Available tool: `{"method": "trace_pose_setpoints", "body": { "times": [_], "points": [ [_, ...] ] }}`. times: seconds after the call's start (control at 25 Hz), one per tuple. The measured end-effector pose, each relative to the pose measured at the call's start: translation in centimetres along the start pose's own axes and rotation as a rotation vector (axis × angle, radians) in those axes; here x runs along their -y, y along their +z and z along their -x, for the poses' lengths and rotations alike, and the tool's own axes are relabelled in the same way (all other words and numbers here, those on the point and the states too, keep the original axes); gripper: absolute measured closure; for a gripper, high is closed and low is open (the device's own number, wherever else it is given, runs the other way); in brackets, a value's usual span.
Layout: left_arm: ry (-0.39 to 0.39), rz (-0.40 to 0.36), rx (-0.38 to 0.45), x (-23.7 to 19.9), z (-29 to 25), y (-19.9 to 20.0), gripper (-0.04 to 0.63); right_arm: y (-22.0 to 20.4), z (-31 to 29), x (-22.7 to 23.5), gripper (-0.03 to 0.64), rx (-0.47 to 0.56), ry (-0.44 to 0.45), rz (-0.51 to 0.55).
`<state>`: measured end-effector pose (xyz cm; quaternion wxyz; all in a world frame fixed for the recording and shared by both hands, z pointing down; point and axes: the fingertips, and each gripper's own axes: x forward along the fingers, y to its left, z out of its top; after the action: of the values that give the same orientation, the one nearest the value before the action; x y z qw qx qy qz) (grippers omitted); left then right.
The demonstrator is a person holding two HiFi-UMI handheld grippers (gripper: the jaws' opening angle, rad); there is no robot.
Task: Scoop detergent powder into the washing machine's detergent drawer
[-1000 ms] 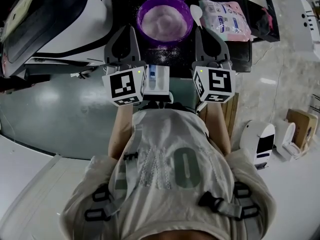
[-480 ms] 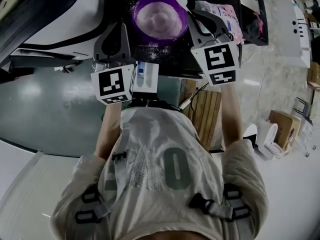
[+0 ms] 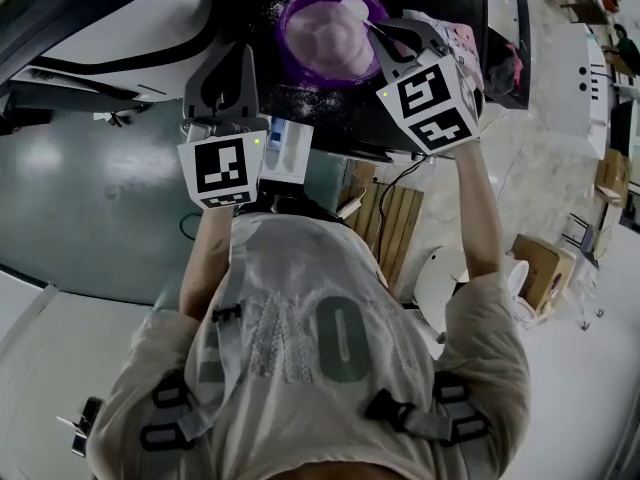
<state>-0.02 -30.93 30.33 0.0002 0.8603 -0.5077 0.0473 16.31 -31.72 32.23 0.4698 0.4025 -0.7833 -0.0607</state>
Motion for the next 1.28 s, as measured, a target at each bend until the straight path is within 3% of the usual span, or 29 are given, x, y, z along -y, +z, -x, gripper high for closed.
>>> {"method": "trace_pose_setpoints", "body": {
  "times": [0.52,0.84,1.04,1.28],
  "points": [
    [0.037,0.026,-0.027,-0.7,0.6,-1.9,0.574,-2.2,-3.1,-1.8,0.606,-0.233,0.197,0.132],
    [0.072,0.037,-0.031,-1.7,1.3,-2.1,0.574,-2.0,-2.9,-2.4,0.606,-0.323,0.315,0.174],
    [0.089,0.035,-0.031,-2.2,1.5,-2.1,0.574,-2.0,-2.6,-3.1,0.606,-0.343,0.376,0.122],
    [0.112,0.031,-0.039,-2.6,1.5,-2.0,0.574,-1.5,-2.0,-3.5,0.606,-0.350,0.463,-0.066]
  ]
}}
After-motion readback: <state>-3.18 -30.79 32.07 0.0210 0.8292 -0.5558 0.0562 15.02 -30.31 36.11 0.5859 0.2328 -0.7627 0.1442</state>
